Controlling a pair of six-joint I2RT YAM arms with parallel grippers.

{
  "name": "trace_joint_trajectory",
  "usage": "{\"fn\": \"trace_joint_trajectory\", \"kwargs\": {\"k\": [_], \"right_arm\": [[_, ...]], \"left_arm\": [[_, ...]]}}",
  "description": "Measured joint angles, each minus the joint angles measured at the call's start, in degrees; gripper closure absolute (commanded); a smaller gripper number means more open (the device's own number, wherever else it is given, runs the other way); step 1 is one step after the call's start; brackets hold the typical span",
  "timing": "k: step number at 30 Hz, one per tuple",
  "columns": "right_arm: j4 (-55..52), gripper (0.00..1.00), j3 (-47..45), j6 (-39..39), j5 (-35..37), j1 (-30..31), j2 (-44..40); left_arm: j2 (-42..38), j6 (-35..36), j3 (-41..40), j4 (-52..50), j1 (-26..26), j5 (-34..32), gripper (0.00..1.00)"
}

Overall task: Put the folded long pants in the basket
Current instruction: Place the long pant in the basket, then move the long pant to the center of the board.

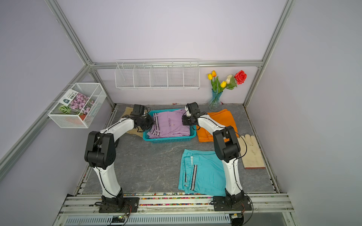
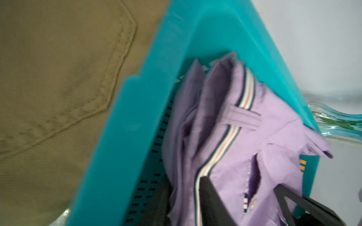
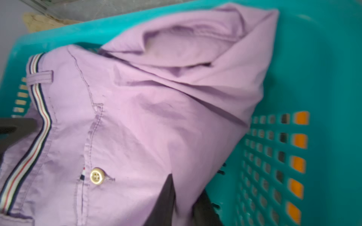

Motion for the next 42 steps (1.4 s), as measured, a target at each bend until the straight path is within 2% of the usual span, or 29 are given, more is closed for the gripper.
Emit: {"fn": "trace_joint_trajectory", "kwargs": {"k": [2,4,6,7,12,15,18,20,23,25,27,31,34,36,40,42], "right_arm": [[0.74,0.47,-0.13,0.35,-0.17,0.11,-0.13],[1.75,0.34,-0.87,0.44,-0.74,0.42,-0.98],[1.84,0.28,-1.86,0.61,-0.74,0.74,-2.40],[1.55,0.26,-2.43,0.48,-0.46,0.76,-3.52],[-1.22,0.22,-4.57,0.48,1.49,0.24,-11.52],[-1.62,0.22,-6.78,0.50,2.73,0.98,-19.21],[-1.25,0.22,-10.56,0.66,4.90,4.15,-28.46],[-0.26,0.22,-15.87,1.18,6.51,6.58,-35.36],[0.81,0.21,-29.31,2.80,9.75,8.44,-48.74],[-0.13,0.20,-39.43,4.55,13.49,8.02,-59.19],[-2.10,0.19,-47.30,6.34,16.22,7.69,-68.98],[-8.83,0.18,-56.87,10.05,18.71,7.63,-87.89],[-14.84,0.15,-59.65,12.55,20.65,7.63,-97.18],[-19.06,0.01,-60.92,14.36,22.60,7.63,-101.72],[-24.81,0.01,-63.93,18.62,25.57,7.67,-107.67],[-26.14,0.01,-65.33,20.06,26.53,7.67,-108.04]], "left_arm": [[-0.02,0.28,0.00,1.09,0.20,0.46,0.60],[-0.28,0.33,0.00,1.62,0.17,1.22,0.49],[-1.29,0.42,-0.17,1.62,0.00,1.36,0.37],[-2.19,0.44,-0.42,1.38,-0.04,1.20,0.35],[-11.02,0.70,-3.48,-1.25,-0.33,-0.33,0.34],[-19.58,0.74,-4.98,-3.23,-0.63,-1.68,0.34],[-30.69,0.87,-8.57,-3.15,-0.76,-3.13,0.33],[-39.47,0.68,-13.66,-2.43,-0.79,-3.56,0.33],[-51.82,-0.04,-23.67,-1.55,-2.67,-3.89,0.32],[-57.37,-0.72,-30.71,-1.16,-7.02,-3.85,0.32],[-59.28,-1.73,-36.50,0.37,-13.27,-3.87,0.32],[-55.91,-5.22,-47.30,6.47,-32.22,-7.58,0.32],[-49.20,-7.98,-50.16,10.23,-42.51,-11.56,0.33],[-43.21,-9.29,-51.12,15.80,-44.41,-12.22,0.33],[-30.21,-11.21,-52.98,28.92,-45.70,-12.61,0.33],[-26.73,-11.85,-52.57,34.93,-46.64,-12.83,0.33]]}}
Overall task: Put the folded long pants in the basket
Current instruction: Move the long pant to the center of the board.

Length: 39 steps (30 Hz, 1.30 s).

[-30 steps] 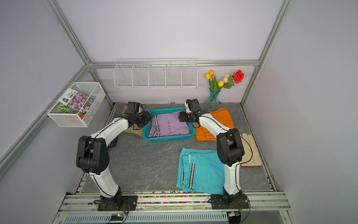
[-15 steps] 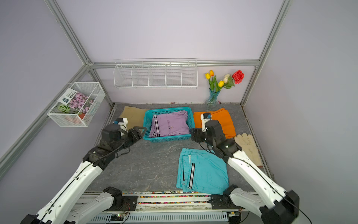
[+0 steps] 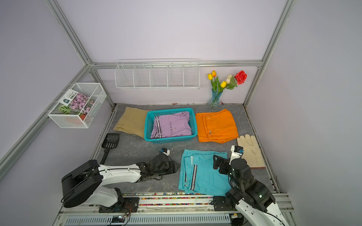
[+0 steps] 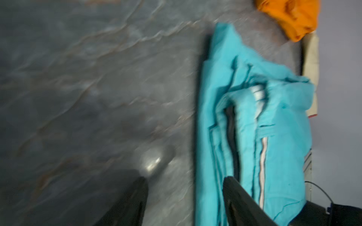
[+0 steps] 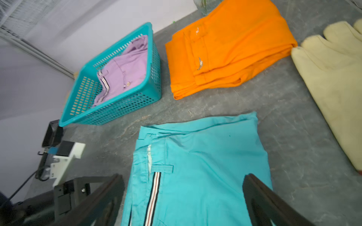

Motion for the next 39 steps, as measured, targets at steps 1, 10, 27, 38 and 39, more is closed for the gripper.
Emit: {"fn": "trace_joint_trajectory", "kwargs": {"k": [1,10,27,38,39], "right_arm": [[-0.42,0.01,-0.79,0.68,0.22,0.00,0.13],[-2.10,0.01,-4.00,4.59,0.39,0.00,0.96],[-1.73,0.01,-6.51,5.51,-1.40,0.00,0.33],[9.16,0.11,-13.09,3.78,-11.91,0.00,1.09],[11.30,0.11,-14.47,3.76,-13.64,0.00,1.62]], "left_arm": [[1.70,-0.33,0.13,2.43,-0.59,0.04,0.33],[9.03,-2.51,3.34,11.39,-5.40,-1.22,0.34],[6.82,-7.04,7.52,-3.30,-7.32,-4.55,1.00],[-29.16,-3.93,-5.35,-26.64,-0.04,-12.76,1.00],[-31.95,-3.10,-6.56,-28.09,0.24,-13.31,1.00]]}}
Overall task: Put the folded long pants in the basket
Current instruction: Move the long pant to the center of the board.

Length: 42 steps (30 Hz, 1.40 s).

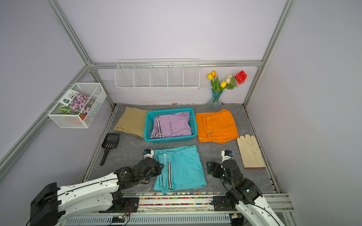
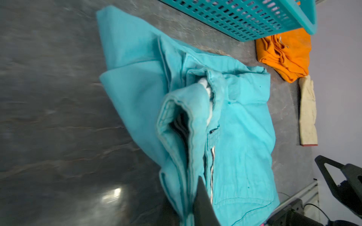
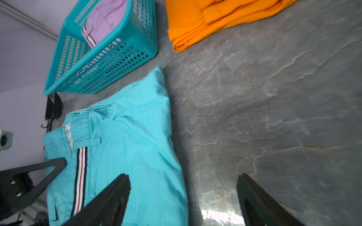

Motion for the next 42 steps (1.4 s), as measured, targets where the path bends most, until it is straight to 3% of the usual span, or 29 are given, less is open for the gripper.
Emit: {"fn": "trace_joint_trajectory", "kwargs": {"k": [4,10,21,25,30,34,38,42], "right_arm": [[10.08,0.10,-5.62,0.02,-6.93,0.00,5.31],[25.16,0.08,-7.41,0.02,-15.72,0.00,18.60],[45.20,0.07,-5.79,-1.27,-19.69,0.00,42.05],[53.75,0.11,-4.79,-1.51,-20.09,0.00,49.64],[63.23,0.25,-3.50,-1.53,-21.40,0.76,58.07],[64.48,0.41,-1.86,-1.27,-21.24,3.91,61.51],[61.33,0.65,-0.87,-1.31,-18.56,7.30,61.77],[58.42,0.98,0.02,-1.66,-15.82,9.38,61.57]], "left_arm": [[-5.25,2.78,-1.11,-4.22,0.07,-0.57,1.00],[-3.26,4.37,-1.09,-6.71,0.13,-1.64,1.00],[-0.68,4.85,-1.01,-6.73,0.76,-1.62,1.00],[-1.53,4.81,-1.01,-6.73,0.79,-1.46,1.00],[-2.29,4.72,-1.01,-6.78,1.57,-1.40,1.00],[-2.27,4.74,-1.01,-6.78,2.21,-1.16,1.00],[-2.27,4.74,-1.01,-7.06,2.54,-1.22,1.00],[-2.32,4.76,-0.68,-7.87,2.75,-1.22,1.00]]}}
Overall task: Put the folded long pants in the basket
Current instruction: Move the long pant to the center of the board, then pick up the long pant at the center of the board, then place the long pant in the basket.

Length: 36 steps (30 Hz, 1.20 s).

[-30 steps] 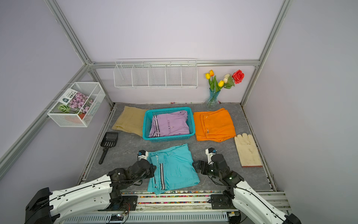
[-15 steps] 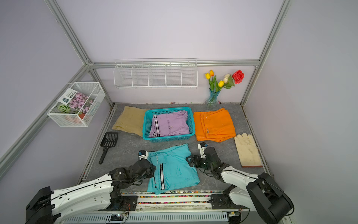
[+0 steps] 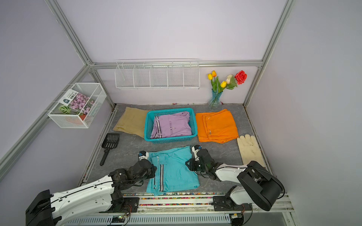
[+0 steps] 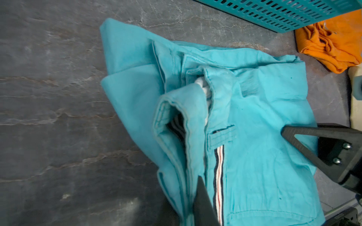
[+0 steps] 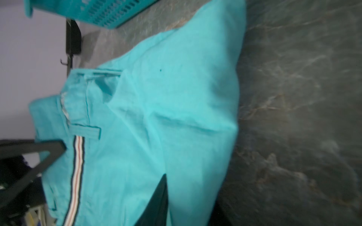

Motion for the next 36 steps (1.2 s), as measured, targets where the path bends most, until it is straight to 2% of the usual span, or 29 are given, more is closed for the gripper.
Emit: {"fn": "trace_joint_trajectory", "kwargs": {"k": [3,7,16,21,25,27,32,36], "right_arm": [[-2.62,1.00,0.46,0.26,1.22,0.68,-2.16],[-10.10,1.00,2.82,-0.11,3.93,2.84,-8.31],[-29.86,1.00,16.96,-2.71,12.00,8.02,-24.41],[-36.98,1.00,25.16,-5.31,15.80,8.15,-24.59],[-41.18,1.00,33.22,-7.67,17.66,8.15,-19.71],[-42.14,1.00,36.79,-8.79,18.16,8.13,-16.83],[-43.47,1.00,43.15,-11.32,18.69,6.62,-11.13],[-43.43,1.00,45.77,-12.31,16.09,2.69,-8.57]], "left_arm": [[-0.44,0.26,1.25,-1.22,0.00,0.09,1.00],[-1.07,0.98,7.13,-5.70,-0.02,0.66,1.00],[-1.55,4.00,22.29,-14.69,0.00,-0.55,1.00],[-0.90,5.86,31.15,-19.12,0.11,-2.86,1.00],[0.42,7.91,36.79,-21.40,1.03,-3.87,1.00],[1.33,9.33,38.36,-21.62,3.78,-2.69,1.00],[4.52,12.72,39.32,-21.16,16.37,4.96,1.00],[7.15,14.71,40.33,-20.00,21.07,7.96,1.00]]}}
